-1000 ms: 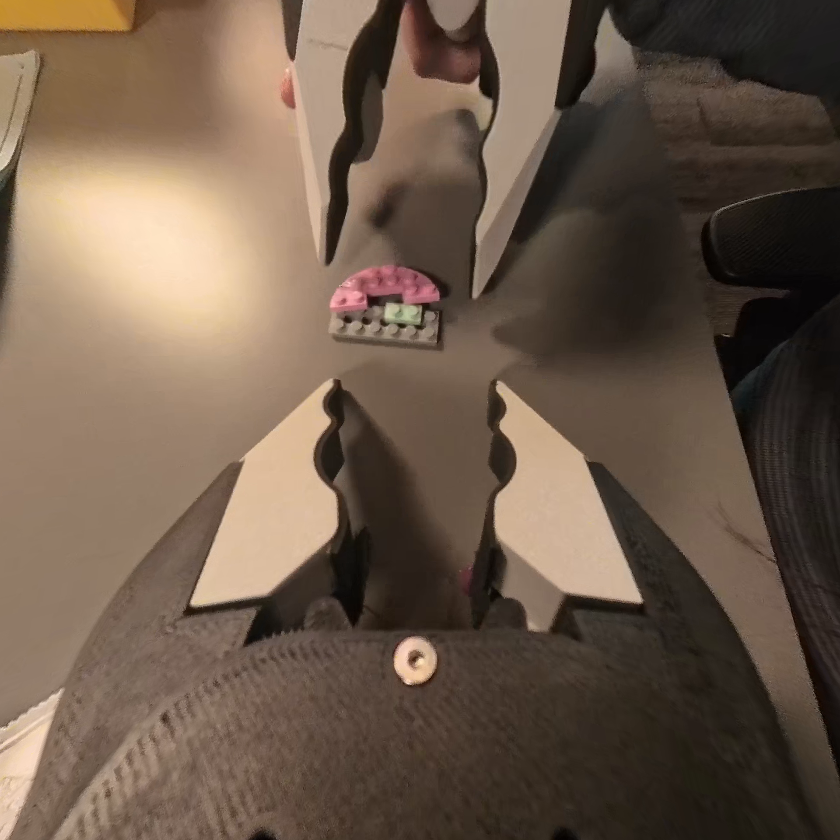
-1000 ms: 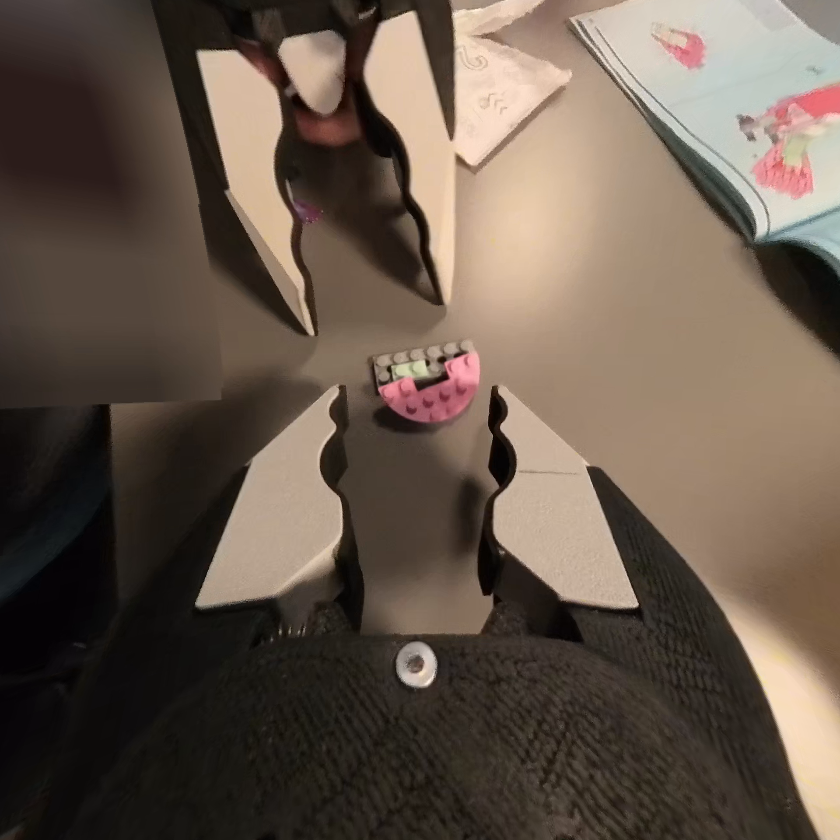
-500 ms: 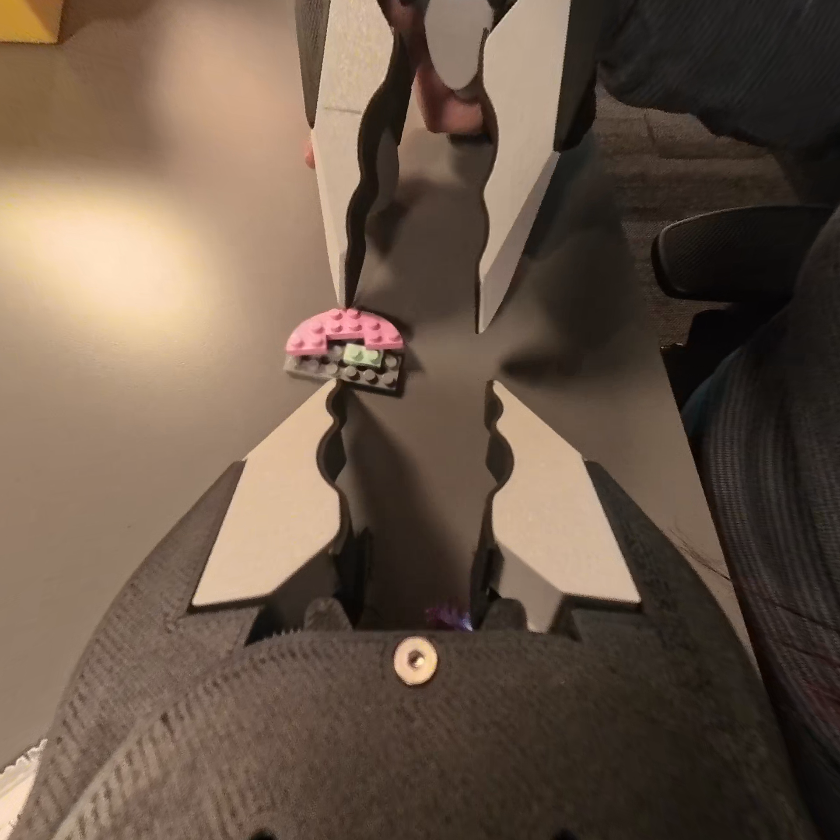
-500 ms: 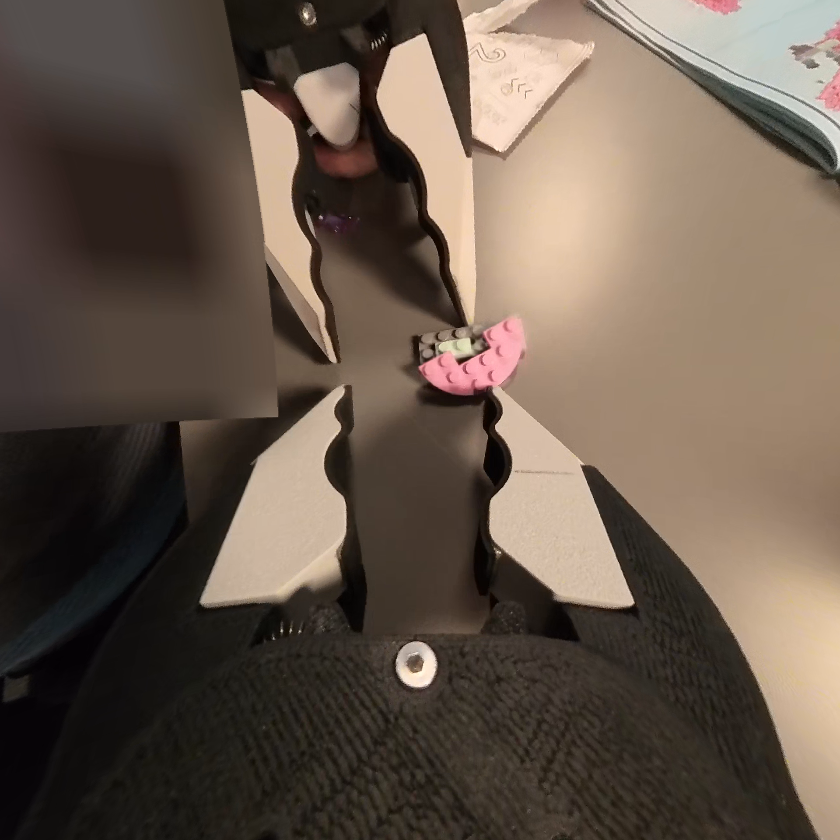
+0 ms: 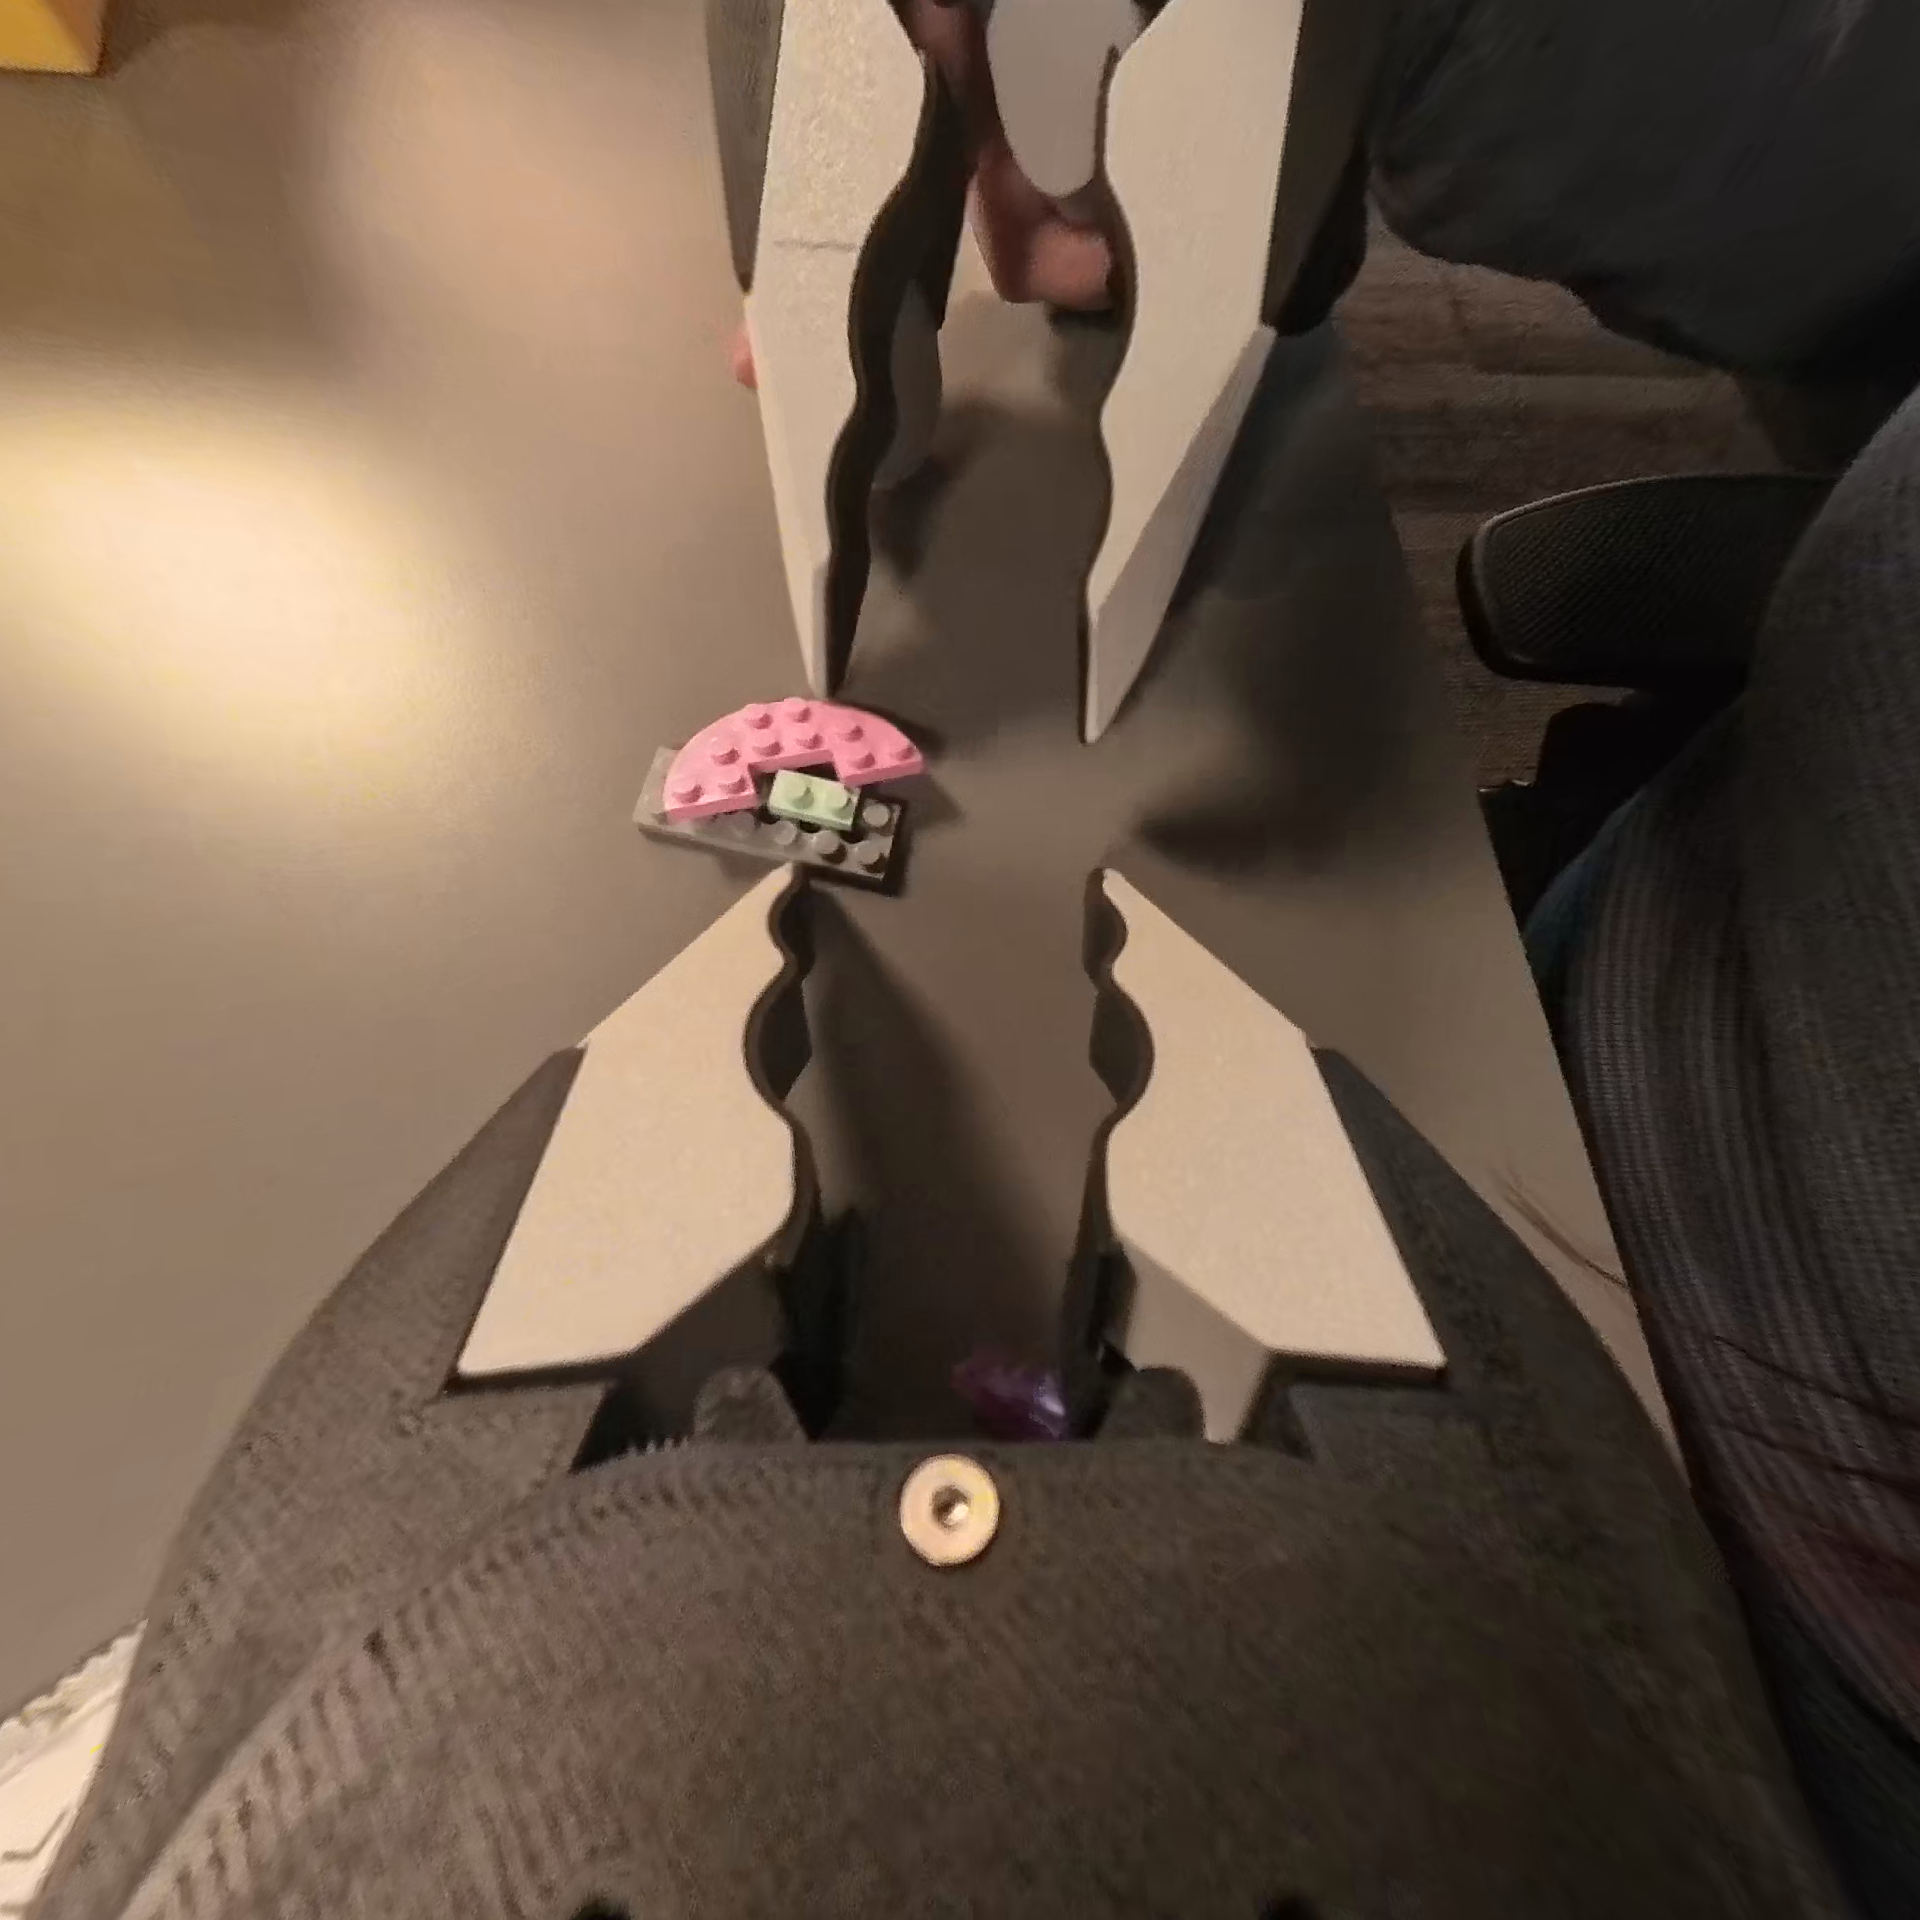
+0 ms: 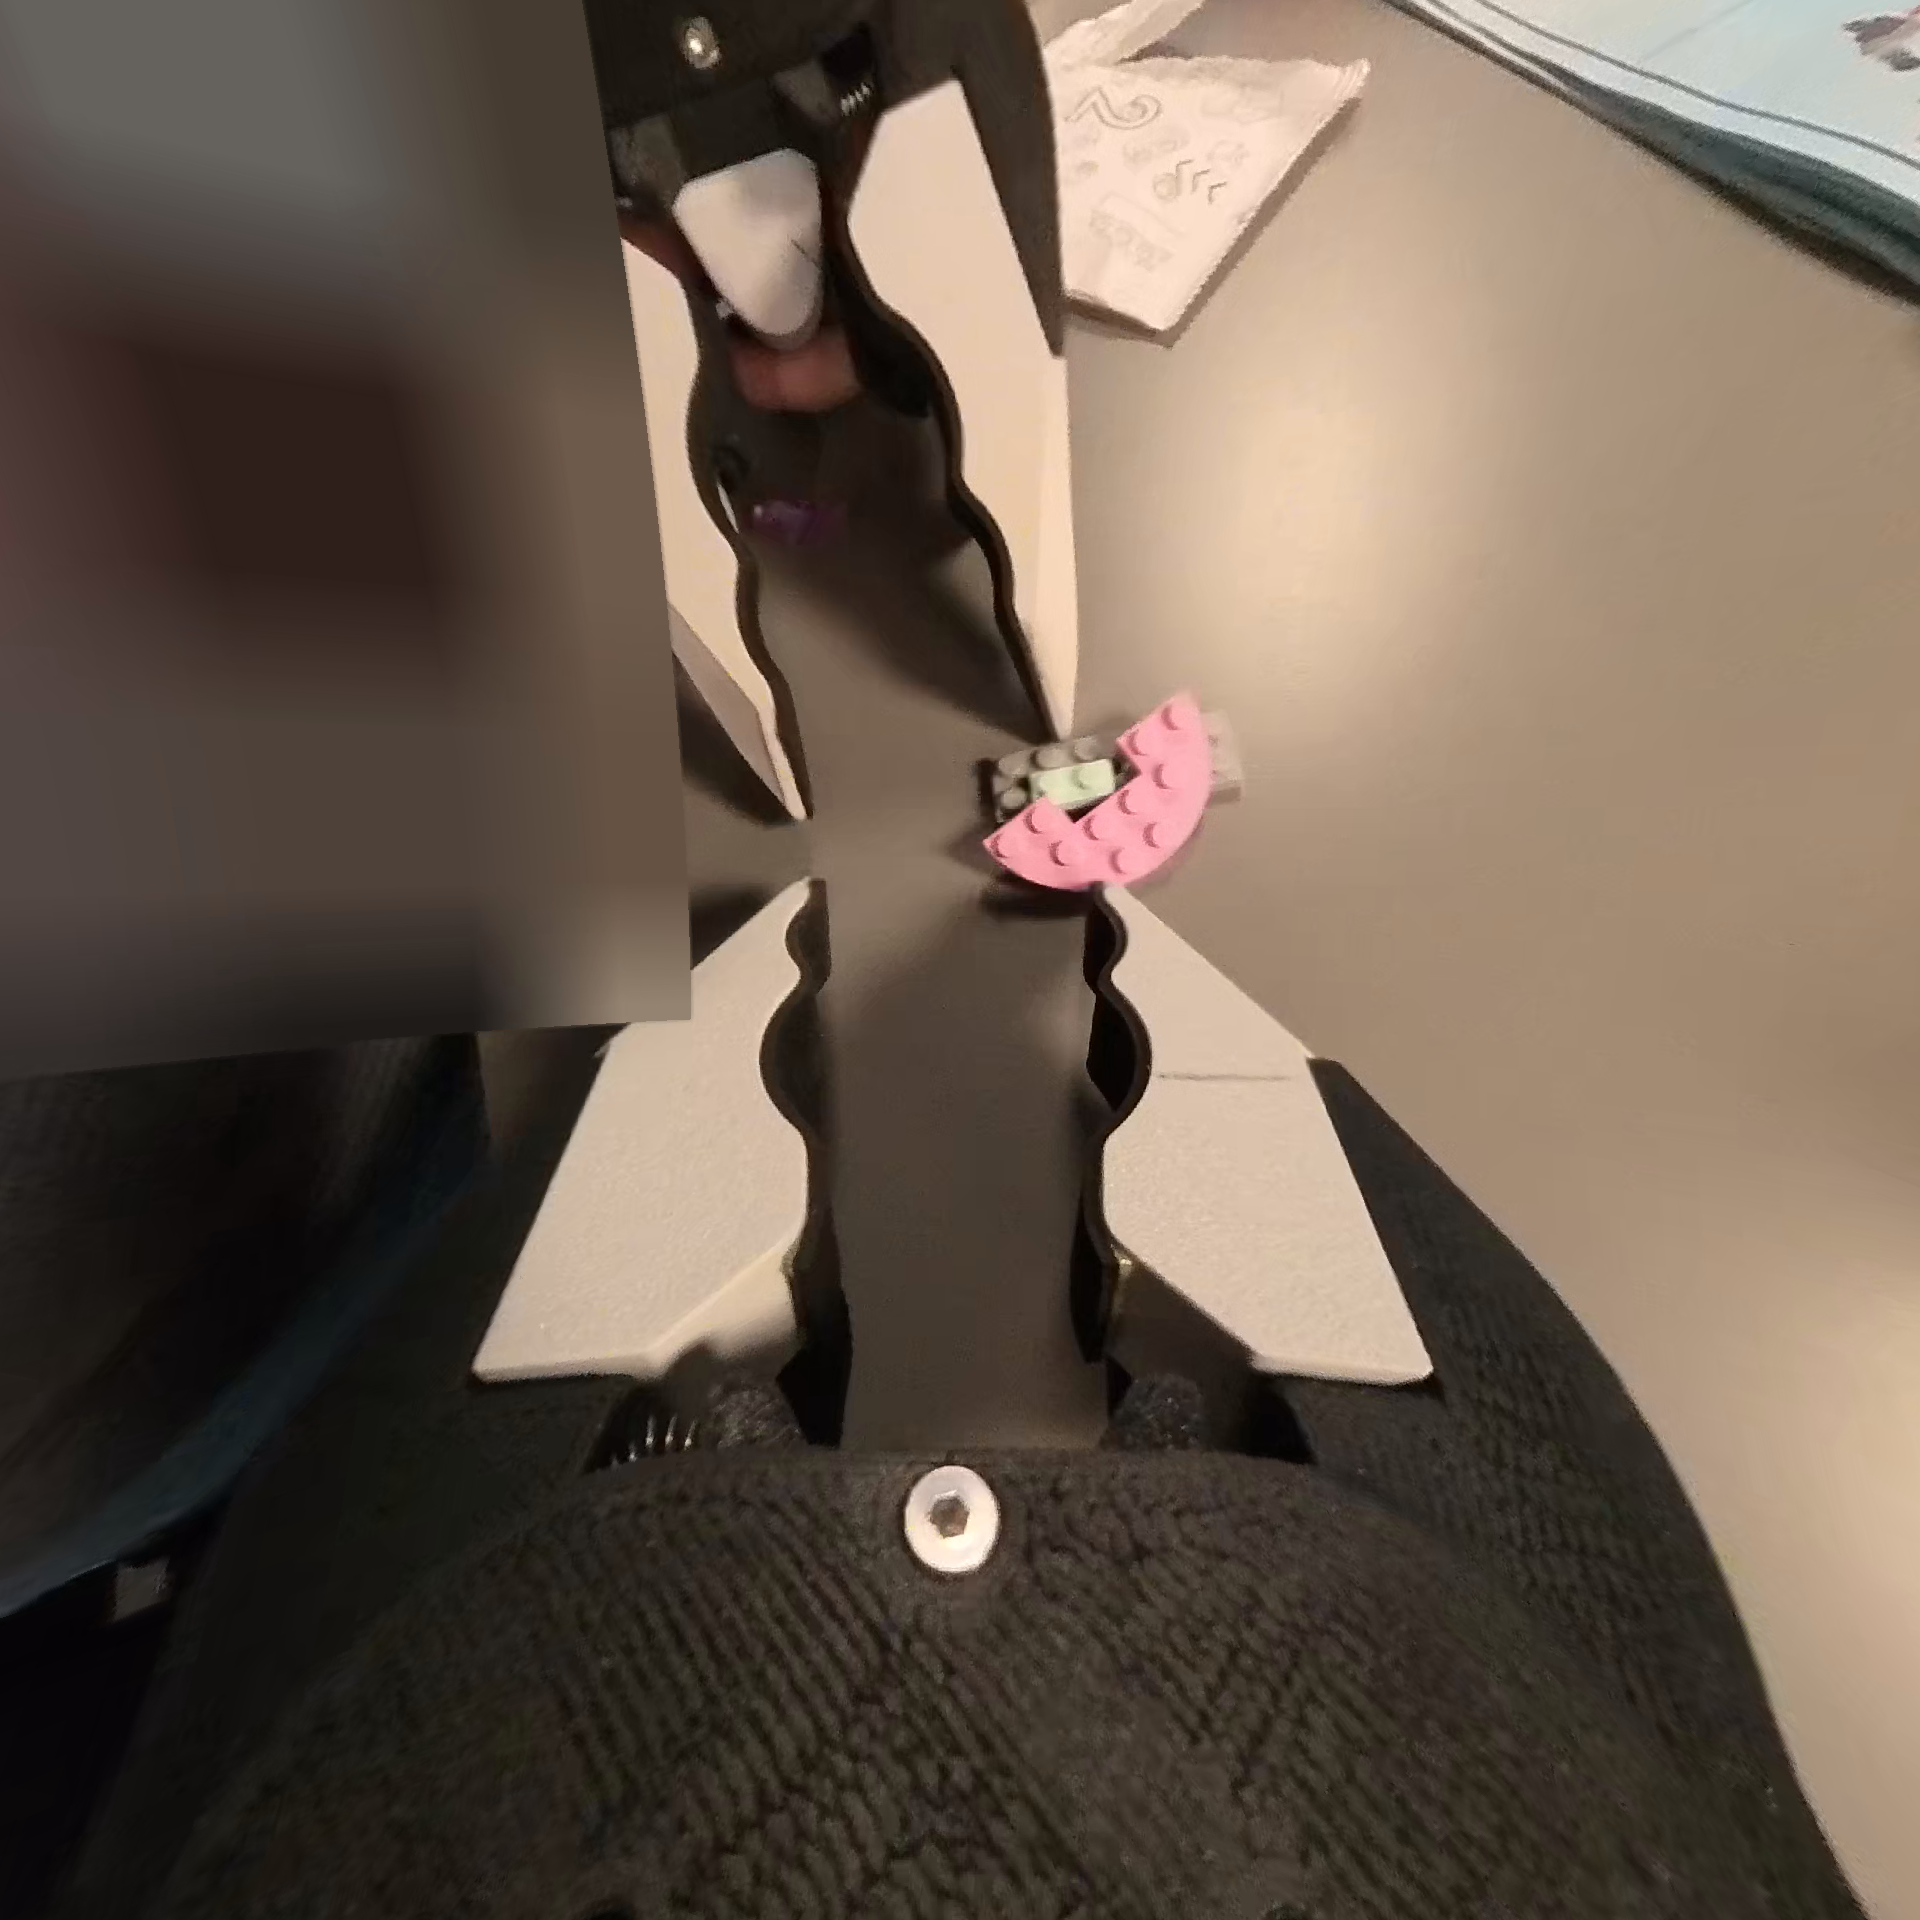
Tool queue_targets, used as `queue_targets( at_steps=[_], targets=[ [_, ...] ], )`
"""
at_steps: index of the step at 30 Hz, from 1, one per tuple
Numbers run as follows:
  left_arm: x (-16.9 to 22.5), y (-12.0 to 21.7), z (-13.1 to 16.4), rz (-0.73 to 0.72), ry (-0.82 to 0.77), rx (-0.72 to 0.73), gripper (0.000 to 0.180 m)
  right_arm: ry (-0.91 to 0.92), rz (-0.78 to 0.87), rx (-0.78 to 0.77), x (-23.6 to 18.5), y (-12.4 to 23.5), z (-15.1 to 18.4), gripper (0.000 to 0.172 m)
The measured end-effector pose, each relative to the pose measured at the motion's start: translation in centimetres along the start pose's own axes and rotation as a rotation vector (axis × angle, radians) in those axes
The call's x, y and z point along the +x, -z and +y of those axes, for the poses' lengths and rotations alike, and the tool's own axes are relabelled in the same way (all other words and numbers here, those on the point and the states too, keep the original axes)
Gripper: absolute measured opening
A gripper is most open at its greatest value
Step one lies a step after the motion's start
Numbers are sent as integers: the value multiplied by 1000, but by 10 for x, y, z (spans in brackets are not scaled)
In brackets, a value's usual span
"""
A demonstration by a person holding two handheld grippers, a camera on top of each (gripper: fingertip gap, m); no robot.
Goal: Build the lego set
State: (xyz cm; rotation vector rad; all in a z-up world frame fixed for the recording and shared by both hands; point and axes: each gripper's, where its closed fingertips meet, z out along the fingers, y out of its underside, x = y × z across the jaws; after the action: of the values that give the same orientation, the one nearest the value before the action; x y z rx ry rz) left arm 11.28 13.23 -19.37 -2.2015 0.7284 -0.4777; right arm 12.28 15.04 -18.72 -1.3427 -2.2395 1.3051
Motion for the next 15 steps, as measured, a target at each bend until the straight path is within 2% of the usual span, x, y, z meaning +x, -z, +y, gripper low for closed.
queue_targets(
  at_steps=[7, 15],
  targets=[
    [5, -3, -1, 9, -17, -2, 50, 2, -45, 20, -15, -7, -4, 50],
    [6, -2, -1, 22, -11, 1, 49, 37, 51, 43, 6, -1, -7, 46]
  ],
)
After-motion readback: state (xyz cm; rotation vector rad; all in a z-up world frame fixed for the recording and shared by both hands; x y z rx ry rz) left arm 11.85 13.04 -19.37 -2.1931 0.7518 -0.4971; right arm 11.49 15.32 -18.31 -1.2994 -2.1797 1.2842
